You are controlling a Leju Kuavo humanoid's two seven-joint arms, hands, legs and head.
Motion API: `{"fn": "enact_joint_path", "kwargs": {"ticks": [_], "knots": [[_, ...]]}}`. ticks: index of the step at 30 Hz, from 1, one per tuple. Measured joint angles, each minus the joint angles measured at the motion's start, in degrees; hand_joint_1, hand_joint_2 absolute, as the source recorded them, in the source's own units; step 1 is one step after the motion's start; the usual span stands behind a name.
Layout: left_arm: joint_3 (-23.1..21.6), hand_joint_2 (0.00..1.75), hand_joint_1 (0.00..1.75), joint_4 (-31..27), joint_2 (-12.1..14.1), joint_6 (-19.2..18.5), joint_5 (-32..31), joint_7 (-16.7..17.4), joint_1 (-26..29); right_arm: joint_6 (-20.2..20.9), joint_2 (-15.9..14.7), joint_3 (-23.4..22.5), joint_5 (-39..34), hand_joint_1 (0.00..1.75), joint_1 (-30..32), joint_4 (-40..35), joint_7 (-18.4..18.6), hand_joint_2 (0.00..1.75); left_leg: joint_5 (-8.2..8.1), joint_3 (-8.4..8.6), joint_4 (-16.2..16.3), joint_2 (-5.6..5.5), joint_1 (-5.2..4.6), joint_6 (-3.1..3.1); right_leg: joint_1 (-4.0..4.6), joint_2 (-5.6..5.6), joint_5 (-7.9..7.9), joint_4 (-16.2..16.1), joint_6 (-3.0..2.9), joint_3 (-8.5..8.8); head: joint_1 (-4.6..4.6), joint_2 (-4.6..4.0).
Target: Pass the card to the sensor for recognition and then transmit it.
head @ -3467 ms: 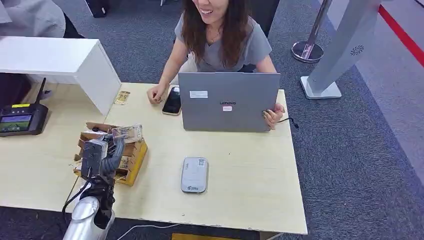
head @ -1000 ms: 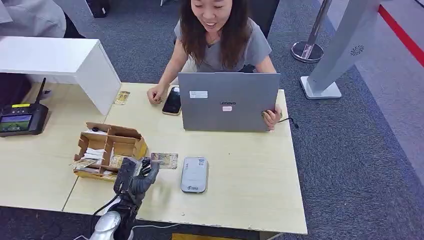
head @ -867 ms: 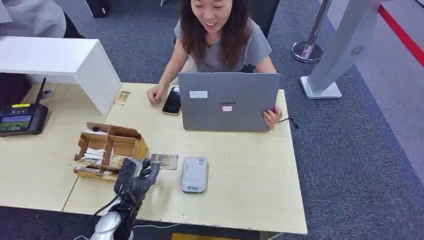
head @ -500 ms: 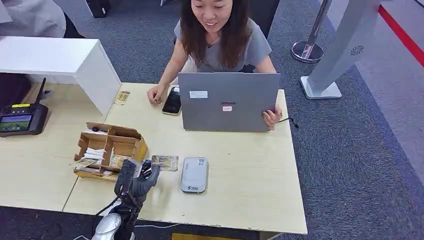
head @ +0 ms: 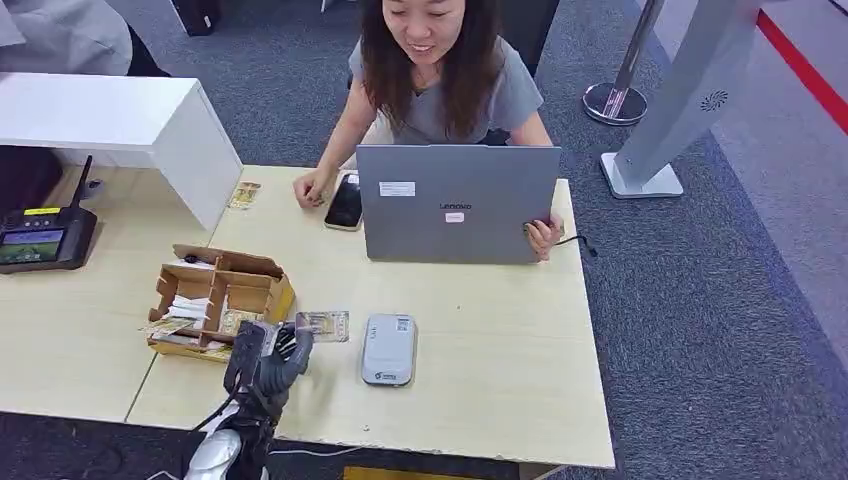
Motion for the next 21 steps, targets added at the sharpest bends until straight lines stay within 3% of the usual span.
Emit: {"fn": "enact_joint_path", "kwargs": {"ticks": [15, 21], "knots": [[1.27, 1.75, 1.75, 3.65, 0.02, 0.37, 0.48, 0.17, -4.32, 0.72, 0.0, 0.7, 0.09, 0.0, -0.28, 0.13, 0.02, 1.75, 0.0, 0.0, 0.0, 0.0, 0.0, 0.0, 0.0, 0.0, 0.0, 0.0, 0.0, 0.0, 0.0, 0.0], [1.27, 1.75, 1.75, 5.07, 0.11, 2.45, -2.82, -0.22, -6.34, 0.81, 0.0, 0.9, 0.07, 0.0, -0.48, 0.11, 0.26, 1.75, 0.01, 0.0, 0.0, 0.0, 0.0, 0.0, 0.0, 0.0, 0.0, 0.0, 0.0, 0.01, 0.0, 0.0]]}}
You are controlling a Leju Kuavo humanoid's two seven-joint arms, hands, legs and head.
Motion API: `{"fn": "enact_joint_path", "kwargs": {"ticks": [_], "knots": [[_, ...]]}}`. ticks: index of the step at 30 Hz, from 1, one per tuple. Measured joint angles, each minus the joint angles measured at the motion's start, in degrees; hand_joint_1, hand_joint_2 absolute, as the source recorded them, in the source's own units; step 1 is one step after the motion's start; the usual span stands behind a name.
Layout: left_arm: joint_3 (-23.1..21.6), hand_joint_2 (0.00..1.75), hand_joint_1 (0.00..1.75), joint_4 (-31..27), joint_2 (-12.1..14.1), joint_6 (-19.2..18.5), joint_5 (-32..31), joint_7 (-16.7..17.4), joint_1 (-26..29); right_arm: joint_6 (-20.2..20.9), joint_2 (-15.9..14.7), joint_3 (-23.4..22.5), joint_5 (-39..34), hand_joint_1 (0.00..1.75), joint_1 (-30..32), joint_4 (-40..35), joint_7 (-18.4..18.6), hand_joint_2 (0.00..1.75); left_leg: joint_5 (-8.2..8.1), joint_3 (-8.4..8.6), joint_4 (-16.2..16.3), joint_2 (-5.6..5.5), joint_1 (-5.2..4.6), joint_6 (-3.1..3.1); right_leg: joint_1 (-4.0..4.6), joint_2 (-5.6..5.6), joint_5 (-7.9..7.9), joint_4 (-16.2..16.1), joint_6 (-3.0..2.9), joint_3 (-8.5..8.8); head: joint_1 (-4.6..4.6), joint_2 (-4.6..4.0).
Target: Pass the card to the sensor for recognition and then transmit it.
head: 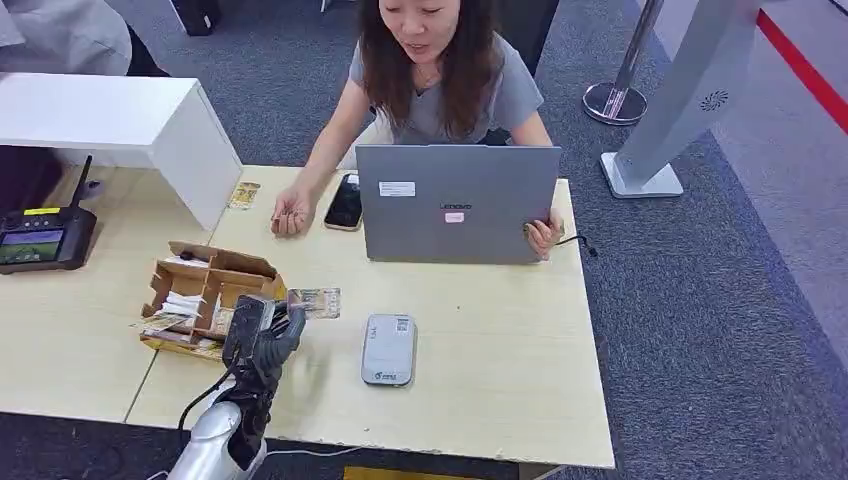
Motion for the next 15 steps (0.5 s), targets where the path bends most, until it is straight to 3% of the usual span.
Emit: {"fn": "enact_joint_path", "kwargs": {"ticks": [9, 15], "knots": [[0.0, 1.75, 1.75, 1.05, 0.07, 0.42, -0.72, -0.09, -0.72, 0.07, 0.0, 0.04, 0.0, 0.0, -0.02, 0.0, 0.0, 1.75, -0.01, 0.0, 0.0, 0.0, 0.0, 0.0, 0.0, 0.0, -0.01, 0.0, 0.0, -0.01, 0.0, 0.0], [-0.46, 1.75, 1.75, 1.51, 0.65, 8.04, -14.22, 0.0, -2.75, 0.2, 0.0, 0.04, -0.33, 0.0, -0.02, 0.0, 0.02, 1.75, 0.02, 0.0, 0.0, 0.0, 0.01, -0.02, 0.0, 0.0, 0.0, 0.0, 0.0, -0.02, 0.0, 0.0]]}}
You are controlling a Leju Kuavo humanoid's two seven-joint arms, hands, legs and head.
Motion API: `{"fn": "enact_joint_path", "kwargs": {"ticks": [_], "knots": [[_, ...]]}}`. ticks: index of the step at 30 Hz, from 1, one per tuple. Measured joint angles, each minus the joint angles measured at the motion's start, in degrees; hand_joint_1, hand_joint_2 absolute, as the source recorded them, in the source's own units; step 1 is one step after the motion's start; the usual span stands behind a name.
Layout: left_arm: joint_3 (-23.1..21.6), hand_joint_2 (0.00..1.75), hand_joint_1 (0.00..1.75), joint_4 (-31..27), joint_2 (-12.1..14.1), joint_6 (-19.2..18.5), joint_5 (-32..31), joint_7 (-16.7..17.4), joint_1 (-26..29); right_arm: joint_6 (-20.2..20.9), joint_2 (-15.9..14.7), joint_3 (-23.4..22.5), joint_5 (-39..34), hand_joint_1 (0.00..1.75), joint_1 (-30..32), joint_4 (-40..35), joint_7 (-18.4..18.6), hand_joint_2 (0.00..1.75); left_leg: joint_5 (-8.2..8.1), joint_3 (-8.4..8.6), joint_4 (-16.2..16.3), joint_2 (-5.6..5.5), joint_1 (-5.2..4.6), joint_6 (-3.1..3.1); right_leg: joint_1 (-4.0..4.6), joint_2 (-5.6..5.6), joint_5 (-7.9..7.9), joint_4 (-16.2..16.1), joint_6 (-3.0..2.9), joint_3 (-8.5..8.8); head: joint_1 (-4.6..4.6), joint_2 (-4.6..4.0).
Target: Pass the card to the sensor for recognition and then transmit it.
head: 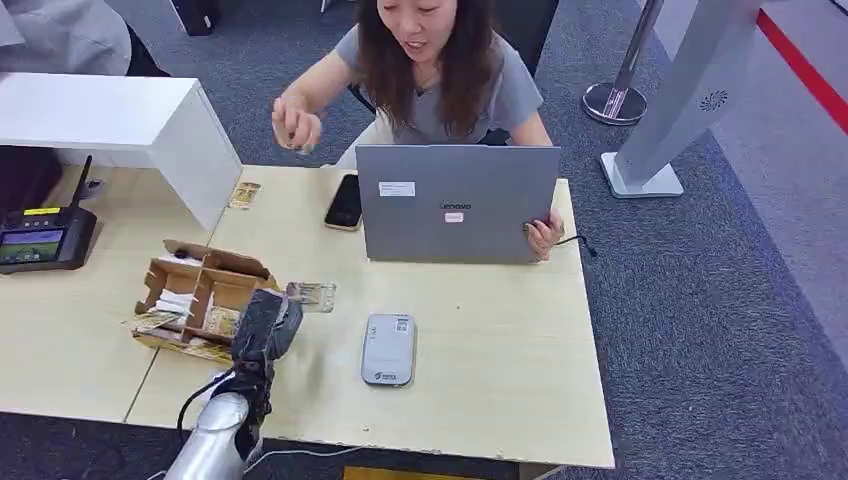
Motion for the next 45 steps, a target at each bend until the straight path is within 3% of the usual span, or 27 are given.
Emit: {"fn": "enact_joint_path", "kwargs": {"ticks": [9, 24, 38, 45], "knots": [[0.0, 1.75, 1.75, 0.42, 0.7, 1.03, -4.89, 0.62, -2.73, 0.31, 0.02, 0.02, 0.0, 0.0, -0.03, 0.0, -0.02, 1.75, 0.01, 0.0, 0.0, 0.0, 0.0, 0.02, 0.0, 0.0, 0.0, 0.01, 0.0, 0.0, 0.0, 0.0], [0.0, 1.75, 1.75, 0.46, -0.39, -5.92, 5.0, 0.16, -3.05, 0.15, 0.02, 1.05, 0.07, 0.0, -0.1, 0.0, 0.0, 1.75, 0.01, -0.01, 0.0, 0.0, 0.0, 0.02, 0.0, 0.0, 0.0, 0.0, 0.0, 0.0, 0.0, 0.0], [-0.24, 1.75, 1.75, 1.81, -1.84, -8.15, 7.22, 0.77, -3.44, 0.22, 0.02, 1.4, 0.0, 0.0, -0.45, 0.0, 0.15, 1.75, 0.01, 0.0, 0.0, 0.0, -0.01, 0.02, 0.0, 0.0, 0.0, 0.0, 0.0, -0.01, 0.0, 0.0], [-1.77, 1.75, 1.75, 3.06, -1.88, -9.2, 8.19, 2.65, -4.51, 0.2, 0.02, 1.62, -0.15, 0.0, -0.67, 0.0, 0.42, 1.75, 0.01, -0.01, 0.0, 0.0, -0.01, 0.02, 0.0, 0.0, 0.0, 0.0, 0.0, -0.01, 0.0, 0.0]]}}
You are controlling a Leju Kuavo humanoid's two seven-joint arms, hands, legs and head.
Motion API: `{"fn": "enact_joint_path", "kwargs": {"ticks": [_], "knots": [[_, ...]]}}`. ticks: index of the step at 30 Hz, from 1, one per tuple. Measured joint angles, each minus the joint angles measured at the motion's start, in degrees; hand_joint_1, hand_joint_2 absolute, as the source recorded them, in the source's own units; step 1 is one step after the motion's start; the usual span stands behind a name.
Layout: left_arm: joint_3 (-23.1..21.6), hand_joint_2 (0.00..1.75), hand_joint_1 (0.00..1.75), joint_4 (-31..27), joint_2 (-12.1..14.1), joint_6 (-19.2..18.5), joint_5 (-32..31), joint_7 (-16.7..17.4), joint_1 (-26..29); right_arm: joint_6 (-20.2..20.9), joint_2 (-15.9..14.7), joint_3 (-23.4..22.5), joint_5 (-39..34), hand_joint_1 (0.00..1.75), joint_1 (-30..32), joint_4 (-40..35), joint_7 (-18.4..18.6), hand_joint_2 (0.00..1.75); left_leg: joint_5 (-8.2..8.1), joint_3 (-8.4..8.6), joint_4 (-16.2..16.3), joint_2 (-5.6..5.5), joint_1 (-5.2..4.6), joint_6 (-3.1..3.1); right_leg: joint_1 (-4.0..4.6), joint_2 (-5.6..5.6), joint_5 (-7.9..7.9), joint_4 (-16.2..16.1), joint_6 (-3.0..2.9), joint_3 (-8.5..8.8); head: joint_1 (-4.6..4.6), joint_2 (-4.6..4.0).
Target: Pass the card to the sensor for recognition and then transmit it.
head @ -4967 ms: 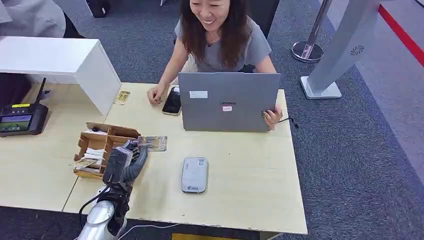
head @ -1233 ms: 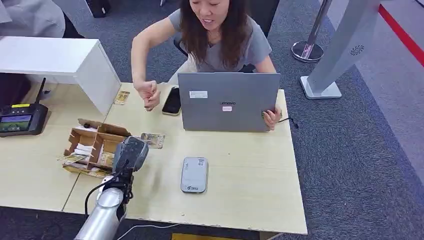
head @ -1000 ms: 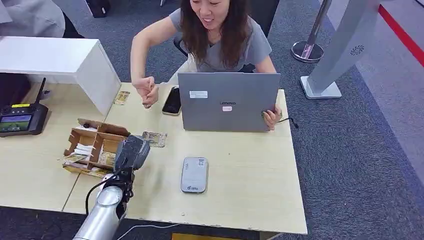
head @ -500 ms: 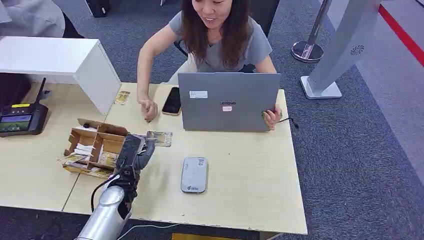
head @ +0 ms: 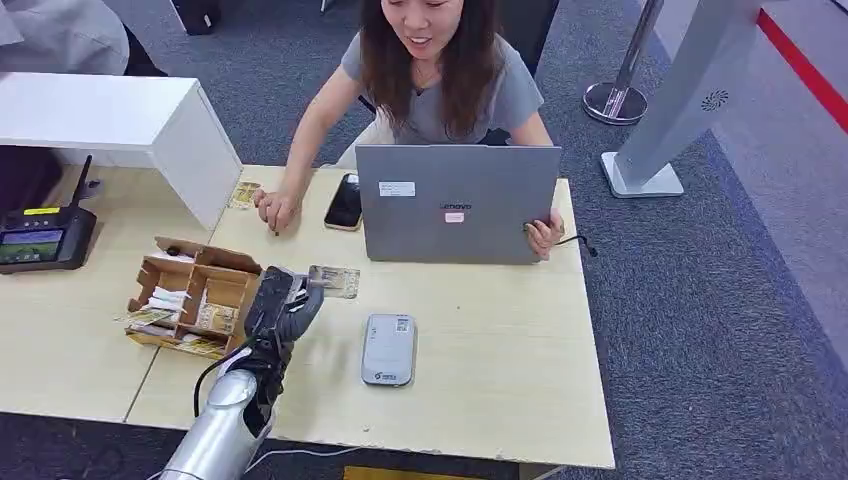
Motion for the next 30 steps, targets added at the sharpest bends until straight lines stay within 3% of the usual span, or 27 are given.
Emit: {"fn": "enact_joint_path", "kwargs": {"ticks": [15, 24, 30], "knots": [[-2.47, 1.75, 1.75, 2.75, 1.09, -3.17, 1.18, 3.26, -2.14, 0.28, 0.0, 0.85, -0.61, 0.0, -0.16, 0.0, 0.13, 1.75, 0.0, 0.0, 0.0, 0.0, 0.0, 0.0, 0.0, 0.0, 0.0, 0.0, 0.0, 0.0, 0.0, 0.0], [-3.5, 1.75, 1.75, 3.04, 2.95, -7.59, 4.94, 5.31, -2.21, 0.15, 0.0, 1.07, -0.59, 0.0, -0.25, 0.0, 0.15, 1.75, 0.0, -0.01, 0.0, -0.01, 0.0, 0.0, 0.0, -0.01, 0.0, 0.0, 0.0, 0.01, 0.0, 0.0], [-3.87, 1.75, 1.75, 3.04, 3.98, -8.48, 6.4, 5.77, -1.93, 0.11, 0.0, 1.33, -0.59, 0.0, -0.31, 0.0, 0.15, 1.75, 0.0, -0.01, 0.0, -0.01, 0.0, 0.0, 0.0, -0.01, 0.0, 0.0, 0.0, 0.01, 0.0, 0.0]]}}
